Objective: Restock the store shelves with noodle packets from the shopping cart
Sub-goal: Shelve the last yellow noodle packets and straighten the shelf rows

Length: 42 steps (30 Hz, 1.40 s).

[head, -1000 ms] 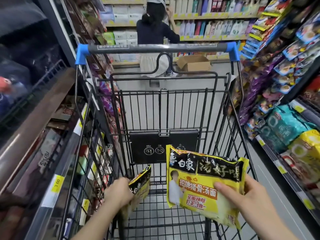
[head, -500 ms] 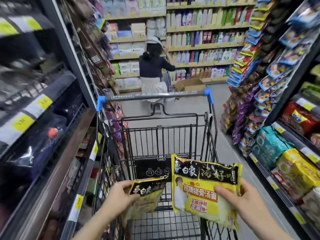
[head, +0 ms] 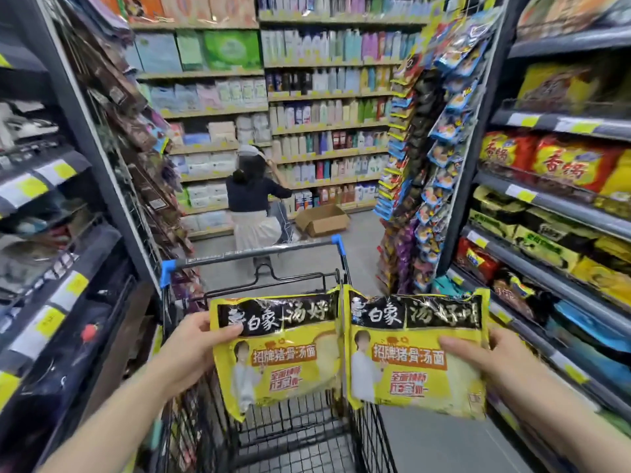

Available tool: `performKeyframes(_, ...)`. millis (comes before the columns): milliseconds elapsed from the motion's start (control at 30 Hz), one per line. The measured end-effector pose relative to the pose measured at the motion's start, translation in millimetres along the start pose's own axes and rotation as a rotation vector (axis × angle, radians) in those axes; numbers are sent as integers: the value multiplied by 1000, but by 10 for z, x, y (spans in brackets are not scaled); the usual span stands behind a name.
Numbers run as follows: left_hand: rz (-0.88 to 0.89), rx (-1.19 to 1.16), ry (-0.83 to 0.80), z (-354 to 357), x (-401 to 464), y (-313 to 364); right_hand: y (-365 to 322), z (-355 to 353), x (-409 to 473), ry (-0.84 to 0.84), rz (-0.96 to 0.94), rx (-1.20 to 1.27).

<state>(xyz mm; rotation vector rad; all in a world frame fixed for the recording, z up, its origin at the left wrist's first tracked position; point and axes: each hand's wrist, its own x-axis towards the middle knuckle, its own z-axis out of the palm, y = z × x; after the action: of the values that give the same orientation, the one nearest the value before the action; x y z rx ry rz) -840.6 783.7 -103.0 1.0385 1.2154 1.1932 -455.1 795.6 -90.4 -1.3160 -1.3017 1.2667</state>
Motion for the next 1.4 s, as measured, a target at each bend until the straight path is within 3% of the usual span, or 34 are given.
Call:
performKeyframes(333,5,-64,-386,968,-94,466,-393,-840,-1445,280,24,142)
performKeyframes(700,-94,38,-932,3042,-567,358,-177,-1552,-3721,809,49,137)
performKeyframes(1067,-162,69,-1320,5192,-1964,75,45,-2104,-5809,1331,111,208)
performKeyframes(1400,-134,120,-1494,6753,-3379,-197,185,-2767,-7419,1511,104,140)
